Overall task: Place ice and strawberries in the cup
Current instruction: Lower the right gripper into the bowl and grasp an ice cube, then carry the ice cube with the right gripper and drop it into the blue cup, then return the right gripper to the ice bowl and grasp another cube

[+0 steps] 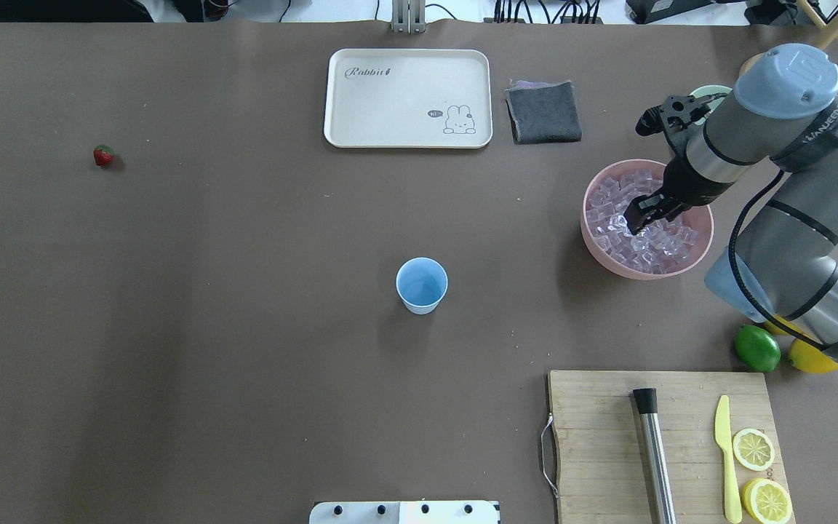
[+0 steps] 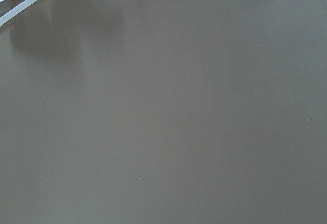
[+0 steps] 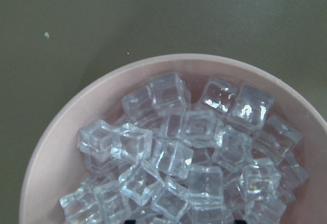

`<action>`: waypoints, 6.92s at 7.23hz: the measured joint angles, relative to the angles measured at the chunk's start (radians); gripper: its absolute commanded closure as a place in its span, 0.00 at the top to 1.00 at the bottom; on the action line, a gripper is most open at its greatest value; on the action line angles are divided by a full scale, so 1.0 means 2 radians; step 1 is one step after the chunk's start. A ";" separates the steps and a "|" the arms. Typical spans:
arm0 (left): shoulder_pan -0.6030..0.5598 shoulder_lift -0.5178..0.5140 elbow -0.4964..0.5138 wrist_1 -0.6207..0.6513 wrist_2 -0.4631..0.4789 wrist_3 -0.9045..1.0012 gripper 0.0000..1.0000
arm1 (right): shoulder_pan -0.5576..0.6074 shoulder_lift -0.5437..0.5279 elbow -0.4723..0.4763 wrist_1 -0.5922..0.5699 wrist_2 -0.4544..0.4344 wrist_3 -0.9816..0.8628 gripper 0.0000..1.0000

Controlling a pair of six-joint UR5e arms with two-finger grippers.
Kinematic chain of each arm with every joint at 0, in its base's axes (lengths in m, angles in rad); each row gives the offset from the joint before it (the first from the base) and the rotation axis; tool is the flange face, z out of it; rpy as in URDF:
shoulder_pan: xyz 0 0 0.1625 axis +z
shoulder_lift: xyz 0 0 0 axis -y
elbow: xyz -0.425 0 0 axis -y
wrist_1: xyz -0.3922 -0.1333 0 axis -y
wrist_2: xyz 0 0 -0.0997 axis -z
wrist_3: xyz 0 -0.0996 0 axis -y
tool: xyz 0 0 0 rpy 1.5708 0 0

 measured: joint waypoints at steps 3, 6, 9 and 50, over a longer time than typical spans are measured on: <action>0.000 0.001 0.000 0.000 -0.005 0.000 0.98 | -0.007 -0.002 0.002 -0.001 -0.013 -0.010 0.79; 0.000 0.001 0.001 -0.007 -0.006 0.000 0.98 | -0.018 -0.007 0.001 -0.001 -0.026 -0.009 0.76; -0.001 0.002 0.000 -0.008 -0.006 0.000 0.98 | -0.020 -0.017 0.002 -0.001 -0.028 -0.010 0.71; -0.002 0.002 0.011 -0.017 -0.024 -0.001 0.98 | -0.016 0.026 0.060 -0.150 -0.024 -0.130 0.69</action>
